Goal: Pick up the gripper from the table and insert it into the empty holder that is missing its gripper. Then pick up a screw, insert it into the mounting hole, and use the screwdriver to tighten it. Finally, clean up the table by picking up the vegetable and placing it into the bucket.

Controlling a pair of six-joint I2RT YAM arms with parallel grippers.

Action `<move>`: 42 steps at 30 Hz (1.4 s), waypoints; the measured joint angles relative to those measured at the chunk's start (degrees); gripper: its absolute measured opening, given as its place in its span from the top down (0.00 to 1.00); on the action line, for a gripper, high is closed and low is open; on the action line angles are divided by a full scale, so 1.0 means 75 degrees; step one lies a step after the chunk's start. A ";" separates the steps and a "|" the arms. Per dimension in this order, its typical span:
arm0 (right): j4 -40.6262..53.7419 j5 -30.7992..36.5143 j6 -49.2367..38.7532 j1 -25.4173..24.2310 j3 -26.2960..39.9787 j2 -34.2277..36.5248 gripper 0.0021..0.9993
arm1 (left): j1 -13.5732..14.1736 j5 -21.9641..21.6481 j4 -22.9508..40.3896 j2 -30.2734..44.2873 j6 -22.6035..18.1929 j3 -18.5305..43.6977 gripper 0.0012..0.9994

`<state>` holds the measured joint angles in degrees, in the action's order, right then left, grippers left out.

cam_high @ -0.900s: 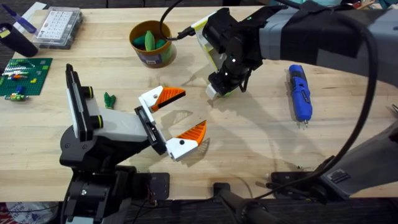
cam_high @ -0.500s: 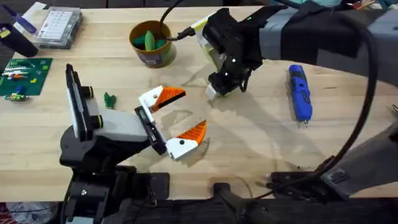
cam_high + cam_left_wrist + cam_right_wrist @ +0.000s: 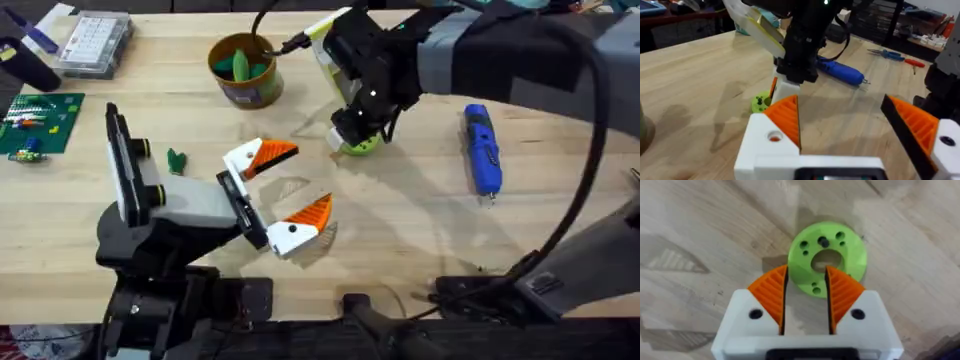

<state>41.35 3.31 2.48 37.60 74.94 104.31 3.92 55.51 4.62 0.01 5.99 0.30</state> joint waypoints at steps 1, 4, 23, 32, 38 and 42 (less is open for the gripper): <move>-0.0067 0.0012 -0.0012 0.0000 0.0001 0.0000 0.59 | 0.0000 0.0000 0.0000 0.0000 0.0003 0.0000 0.01; -0.0253 0.0042 -0.0051 0.0000 0.0003 0.0000 0.59 | 0.0000 0.0000 0.0000 0.0000 0.0004 0.0000 0.01; -0.0852 0.0386 -0.0140 -0.0099 0.0014 0.0103 0.59 | 0.0000 0.0000 0.0002 0.0000 0.0006 0.0000 0.01; -0.0990 0.0414 -0.0166 -0.0108 0.0064 0.0402 0.59 | 0.0000 0.0000 0.0003 0.0000 0.0004 0.0000 0.01; -0.0995 0.0415 -0.0166 -0.0108 0.0064 0.0402 0.59 | 0.0000 0.0000 0.0003 0.0000 0.0007 0.0000 0.01; -0.1018 0.0442 -0.0203 -0.0112 0.0100 0.0391 0.95 | 0.0000 0.0000 0.0003 0.0000 0.0004 0.0000 0.01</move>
<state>33.72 6.62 0.96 36.76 75.69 107.25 3.92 55.51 4.64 0.01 6.02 0.30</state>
